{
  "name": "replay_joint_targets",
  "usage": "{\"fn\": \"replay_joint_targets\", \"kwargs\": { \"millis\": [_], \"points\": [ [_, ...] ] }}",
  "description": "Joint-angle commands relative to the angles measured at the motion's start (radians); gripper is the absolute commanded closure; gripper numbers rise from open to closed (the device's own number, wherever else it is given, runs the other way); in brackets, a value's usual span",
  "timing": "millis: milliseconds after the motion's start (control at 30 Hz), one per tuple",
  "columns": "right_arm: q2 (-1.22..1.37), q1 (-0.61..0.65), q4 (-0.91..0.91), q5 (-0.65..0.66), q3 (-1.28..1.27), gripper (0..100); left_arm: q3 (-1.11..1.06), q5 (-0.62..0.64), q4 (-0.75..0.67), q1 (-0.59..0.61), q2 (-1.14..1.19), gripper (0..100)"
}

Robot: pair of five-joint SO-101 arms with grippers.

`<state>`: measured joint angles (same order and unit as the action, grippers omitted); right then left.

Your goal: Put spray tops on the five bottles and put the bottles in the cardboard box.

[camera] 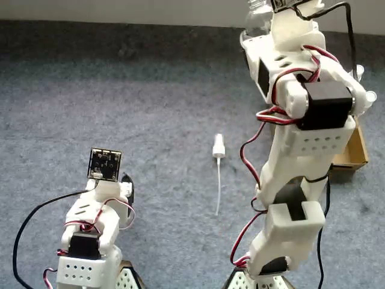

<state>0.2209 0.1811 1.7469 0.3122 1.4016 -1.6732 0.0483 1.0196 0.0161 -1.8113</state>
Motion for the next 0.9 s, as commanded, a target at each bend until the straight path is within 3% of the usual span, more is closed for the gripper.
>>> {"fn": "replay_joint_targets", "kwargs": {
  "millis": [0, 467, 867],
  "points": [
    [-0.171, -0.015, 0.022, -0.014, -0.166, 95.0, -0.022, -0.005, -0.021, 0.005, -0.013, 99],
    [-0.682, -0.015, 0.015, -0.012, -0.868, 95.0, -0.022, -0.005, -0.021, 0.005, -0.013, 99],
    [-0.872, -0.015, -0.082, -0.009, -1.417, 95.0, -0.022, -0.005, -0.021, 0.005, -0.013, 99]
  ]
}}
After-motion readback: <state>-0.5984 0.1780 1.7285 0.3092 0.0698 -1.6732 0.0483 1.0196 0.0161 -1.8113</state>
